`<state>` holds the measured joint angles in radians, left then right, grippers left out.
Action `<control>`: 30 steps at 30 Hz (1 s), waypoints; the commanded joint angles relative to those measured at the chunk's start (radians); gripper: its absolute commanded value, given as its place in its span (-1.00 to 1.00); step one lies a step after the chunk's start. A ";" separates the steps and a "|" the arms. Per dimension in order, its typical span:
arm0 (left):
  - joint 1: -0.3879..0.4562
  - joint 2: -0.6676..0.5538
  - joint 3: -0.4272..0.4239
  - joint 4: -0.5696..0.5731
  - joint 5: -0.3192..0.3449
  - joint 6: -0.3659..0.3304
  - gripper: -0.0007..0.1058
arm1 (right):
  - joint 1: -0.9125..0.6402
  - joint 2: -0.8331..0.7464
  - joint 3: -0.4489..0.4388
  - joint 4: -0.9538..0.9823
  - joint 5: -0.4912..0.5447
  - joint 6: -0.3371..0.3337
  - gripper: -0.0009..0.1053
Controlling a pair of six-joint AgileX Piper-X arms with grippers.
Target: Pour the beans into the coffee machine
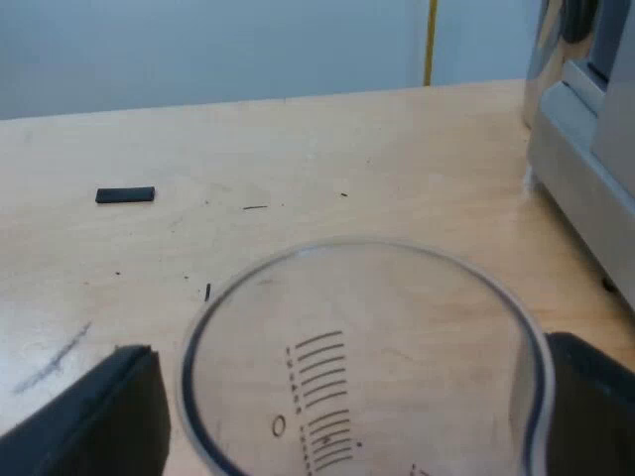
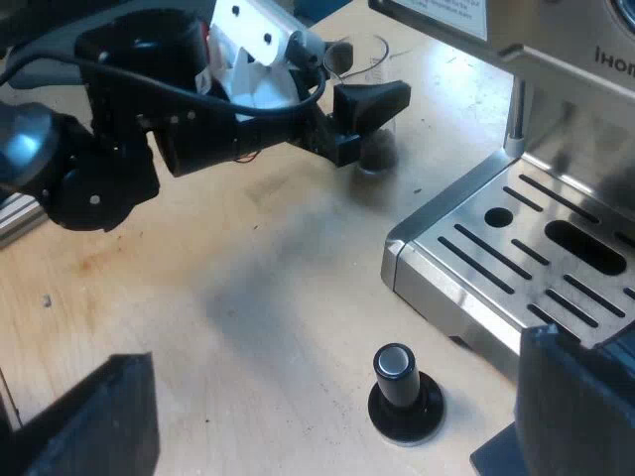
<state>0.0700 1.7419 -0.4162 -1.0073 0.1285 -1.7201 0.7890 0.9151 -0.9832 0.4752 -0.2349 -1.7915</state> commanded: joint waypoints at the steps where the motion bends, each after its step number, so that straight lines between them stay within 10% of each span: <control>1: 0.000 -0.002 -0.008 -0.013 -0.005 -0.008 0.62 | 0.000 -0.004 -0.006 -0.007 -0.008 0.000 0.50; 9: 0.000 -0.014 -0.006 0.011 0.020 -0.008 -0.34 | 0.000 -0.004 -0.006 -0.007 -0.008 0.000 0.50; 18: 0.000 -0.198 0.087 0.100 0.065 -0.008 -0.44 | 0.000 -0.004 -0.006 -0.084 -0.008 0.000 0.50; 30: 0.000 -0.650 0.112 0.632 0.093 -0.008 -0.44 | 0.000 -0.025 -0.006 -0.158 -0.008 0.001 0.50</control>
<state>0.0700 1.1146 -0.3038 -0.3999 0.2156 -1.7201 0.7890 0.9053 -0.9832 0.3339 -0.2349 -1.7869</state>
